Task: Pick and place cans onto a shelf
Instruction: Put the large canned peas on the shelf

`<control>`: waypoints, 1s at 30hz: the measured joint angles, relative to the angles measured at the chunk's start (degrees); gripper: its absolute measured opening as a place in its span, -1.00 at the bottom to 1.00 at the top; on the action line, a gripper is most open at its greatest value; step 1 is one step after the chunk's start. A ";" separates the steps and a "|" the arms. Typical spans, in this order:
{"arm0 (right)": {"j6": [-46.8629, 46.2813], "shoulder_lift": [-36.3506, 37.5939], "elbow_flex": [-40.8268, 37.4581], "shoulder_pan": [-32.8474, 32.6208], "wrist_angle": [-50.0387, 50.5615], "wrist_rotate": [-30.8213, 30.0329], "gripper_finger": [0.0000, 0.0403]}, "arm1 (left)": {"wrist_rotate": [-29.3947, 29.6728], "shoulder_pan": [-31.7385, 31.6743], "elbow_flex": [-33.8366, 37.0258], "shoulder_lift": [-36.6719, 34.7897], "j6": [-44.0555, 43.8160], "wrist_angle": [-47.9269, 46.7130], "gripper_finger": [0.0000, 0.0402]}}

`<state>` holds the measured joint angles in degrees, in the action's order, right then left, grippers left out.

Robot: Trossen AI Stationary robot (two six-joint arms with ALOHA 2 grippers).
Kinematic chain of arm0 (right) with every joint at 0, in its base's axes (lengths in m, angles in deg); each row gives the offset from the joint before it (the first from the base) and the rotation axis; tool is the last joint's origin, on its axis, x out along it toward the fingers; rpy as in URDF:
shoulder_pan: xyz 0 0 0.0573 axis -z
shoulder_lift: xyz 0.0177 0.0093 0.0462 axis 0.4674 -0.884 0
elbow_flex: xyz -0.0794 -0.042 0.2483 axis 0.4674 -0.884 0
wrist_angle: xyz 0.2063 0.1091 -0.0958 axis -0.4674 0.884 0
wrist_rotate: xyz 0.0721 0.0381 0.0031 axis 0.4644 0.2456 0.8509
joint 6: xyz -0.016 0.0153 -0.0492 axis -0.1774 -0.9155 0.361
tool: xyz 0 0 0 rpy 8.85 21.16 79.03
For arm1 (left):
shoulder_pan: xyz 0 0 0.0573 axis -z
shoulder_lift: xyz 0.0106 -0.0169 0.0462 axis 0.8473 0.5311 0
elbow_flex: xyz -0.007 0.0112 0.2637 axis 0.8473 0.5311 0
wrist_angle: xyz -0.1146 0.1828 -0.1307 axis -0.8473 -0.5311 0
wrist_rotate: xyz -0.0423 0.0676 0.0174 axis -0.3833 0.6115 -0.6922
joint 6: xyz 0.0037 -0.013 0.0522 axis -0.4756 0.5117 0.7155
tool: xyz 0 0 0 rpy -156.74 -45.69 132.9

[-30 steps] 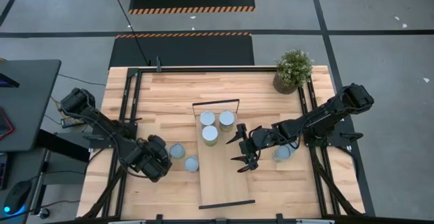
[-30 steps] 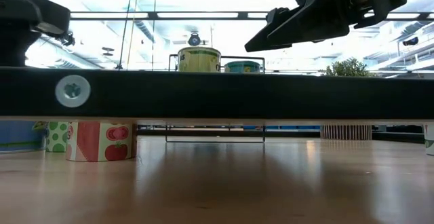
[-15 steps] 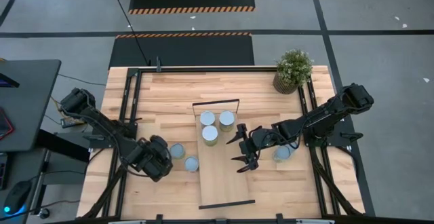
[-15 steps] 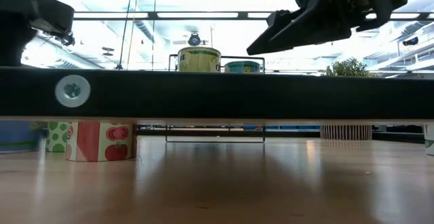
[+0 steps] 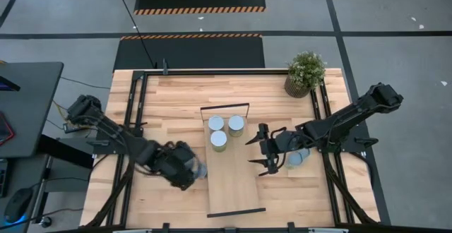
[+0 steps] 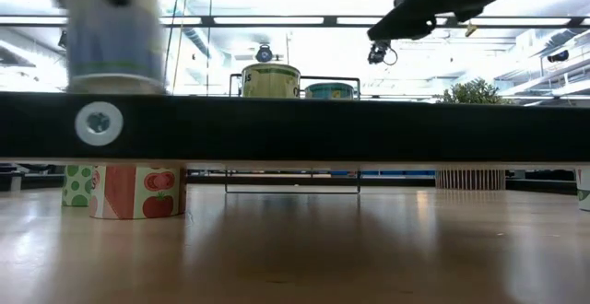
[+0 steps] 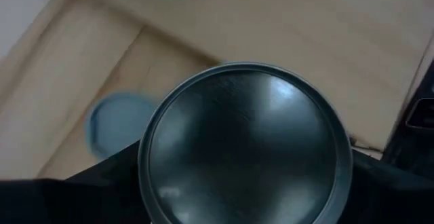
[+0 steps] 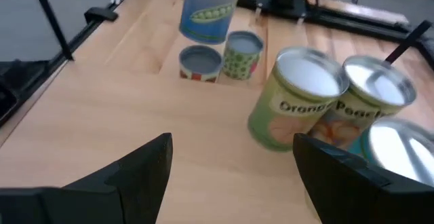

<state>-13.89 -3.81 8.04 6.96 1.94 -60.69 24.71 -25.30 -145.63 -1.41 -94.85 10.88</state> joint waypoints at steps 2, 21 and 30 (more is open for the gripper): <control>-1.29 0.33 0.00 -0.94 1.25 -0.95 0.56 | -2.01 -2.39 -3.06 3.17 5.47 -0.25 0.58; -7.28 1.94 -0.04 -8.28 13.07 -7.45 0.56 | -9.74 -13.31 -29.08 28.74 34.45 0.27 0.59; -7.37 1.90 -2.73 -8.28 9.19 -7.38 0.56 | -10.21 -13.51 -29.06 30.78 36.60 4.34 0.92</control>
<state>-21.26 -1.91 5.31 -1.32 11.13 -68.06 14.50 -38.81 -174.68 29.37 -58.24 15.22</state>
